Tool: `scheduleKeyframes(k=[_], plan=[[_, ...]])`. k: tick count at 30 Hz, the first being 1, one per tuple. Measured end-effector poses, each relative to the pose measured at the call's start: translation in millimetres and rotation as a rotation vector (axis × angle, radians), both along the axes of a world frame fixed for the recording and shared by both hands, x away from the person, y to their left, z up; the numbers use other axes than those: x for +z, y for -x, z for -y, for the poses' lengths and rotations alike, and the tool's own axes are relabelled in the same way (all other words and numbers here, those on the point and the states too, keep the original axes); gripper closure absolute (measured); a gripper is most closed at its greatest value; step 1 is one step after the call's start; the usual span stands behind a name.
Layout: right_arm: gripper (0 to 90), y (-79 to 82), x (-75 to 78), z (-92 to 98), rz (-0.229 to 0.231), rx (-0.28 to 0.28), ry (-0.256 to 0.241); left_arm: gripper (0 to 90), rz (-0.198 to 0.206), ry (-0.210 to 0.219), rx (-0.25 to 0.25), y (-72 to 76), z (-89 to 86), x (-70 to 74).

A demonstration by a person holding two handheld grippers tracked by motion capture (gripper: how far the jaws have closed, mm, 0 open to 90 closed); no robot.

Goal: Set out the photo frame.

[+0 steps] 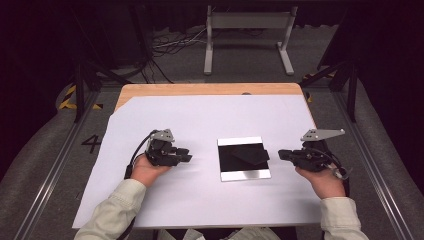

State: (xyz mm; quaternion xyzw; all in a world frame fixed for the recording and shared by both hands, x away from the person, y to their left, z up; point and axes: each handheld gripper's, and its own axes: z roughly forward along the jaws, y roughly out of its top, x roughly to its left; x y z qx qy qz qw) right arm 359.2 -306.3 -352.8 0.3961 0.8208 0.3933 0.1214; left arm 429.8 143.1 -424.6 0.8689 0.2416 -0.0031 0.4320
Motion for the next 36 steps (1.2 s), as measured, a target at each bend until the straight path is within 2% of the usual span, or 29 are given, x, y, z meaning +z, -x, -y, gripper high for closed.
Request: scheduleKeyframes(k=[1,7,23,36], plan=[[86.2,0.0,0.0,0.0,0.0,0.0,0.0,67.3,0.0,0.0,0.0,0.0,0.0,0.0],[83.7,-11.7,4.5,3.3,-0.067,-0.016,0.0,67.3,-0.002,-0.002,0.0,-0.6,0.3,-0.4],[79.6,-34.2,11.3,3.7,-0.183,-0.043,0.036,67.2,-0.009,-0.001,0.007,0.0,-1.8,-1.7],[75.9,-46.2,12.9,2.2,-0.271,-0.072,0.027,67.2,-0.01,-0.004,0.009,0.3,-3.1,-2.3]])
